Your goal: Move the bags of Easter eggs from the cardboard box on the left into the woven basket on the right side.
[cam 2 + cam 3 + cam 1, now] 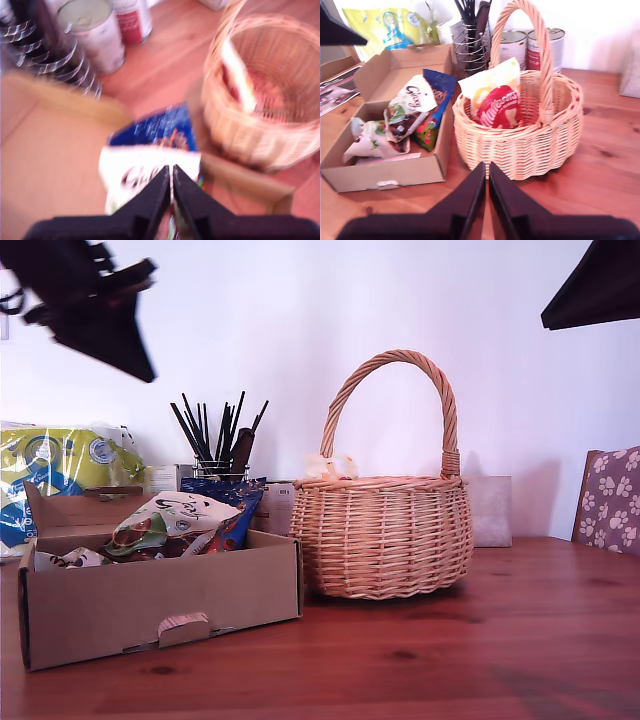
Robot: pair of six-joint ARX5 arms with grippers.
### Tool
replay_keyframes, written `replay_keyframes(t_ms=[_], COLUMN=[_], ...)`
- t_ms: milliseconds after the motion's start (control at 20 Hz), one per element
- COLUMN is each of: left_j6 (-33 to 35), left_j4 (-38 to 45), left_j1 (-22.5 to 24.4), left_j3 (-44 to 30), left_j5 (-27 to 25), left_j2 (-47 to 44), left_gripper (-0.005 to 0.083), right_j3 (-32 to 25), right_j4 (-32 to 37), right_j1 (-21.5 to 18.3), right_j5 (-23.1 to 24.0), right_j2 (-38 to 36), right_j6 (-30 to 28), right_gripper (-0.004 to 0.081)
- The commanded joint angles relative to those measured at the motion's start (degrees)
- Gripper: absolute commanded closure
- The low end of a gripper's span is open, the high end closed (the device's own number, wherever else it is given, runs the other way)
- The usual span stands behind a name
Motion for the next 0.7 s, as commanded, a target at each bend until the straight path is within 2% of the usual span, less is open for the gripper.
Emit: replay_keyframes(t_ms=[0,100,300,350,400,500,550,600,650], left_j6=[0.9,3.1,10.4,11.0,11.0,11.8,11.8,11.8,11.8], left_j4=[1.0,-0.4,-8.8,-10.2,-11.4,-9.6,-6.8,-3.4,-0.4], left_j1=[1.8,3.9,5.6,5.6,5.5,5.3,5.1,4.7,4.4], left_j3=[-2.9,-4.0,-4.0,-4.0,-4.0,-4.0,-4.0,-4.0,-4.0], left_j5=[1.0,2.8,3.6,4.6,6.5,6.9,6.1,5.1,3.9], left_j2=[-2.1,-3.8,-4.1,-3.4,-3.0,-1.3,-0.4,0.9,2.1], left_gripper=[0.0797,0.0797,0.0796,0.0744,0.0596,0.0186,0.007,0.0023,0.0021], right_j3=[0.0,0.0,0.0,0.0,0.0,0.0,0.0,0.0,0.0], right_j4=[0.2,0.2,0.2,0.2,0.2,0.2,0.2,0.1,0.0], right_j1=[0.2,0.2,0.2,0.2,0.2,0.2,0.2,0.2,0.2], right_j5=[-2.0,-3.4,-3.4,-3.4,-3.4,-4.7,-4.8,-4.8,-4.9], right_j2=[-0.1,-0.1,-0.1,-0.1,-0.1,-0.1,-0.1,-0.1,-0.1], right_j6=[0.2,0.2,0.1,0.0,0.0,0.0,0.0,0.0,0.0], right_gripper=[0.0782,0.0782,0.0782,0.0782,0.0782,0.0782,0.0783,0.0783,0.0782])
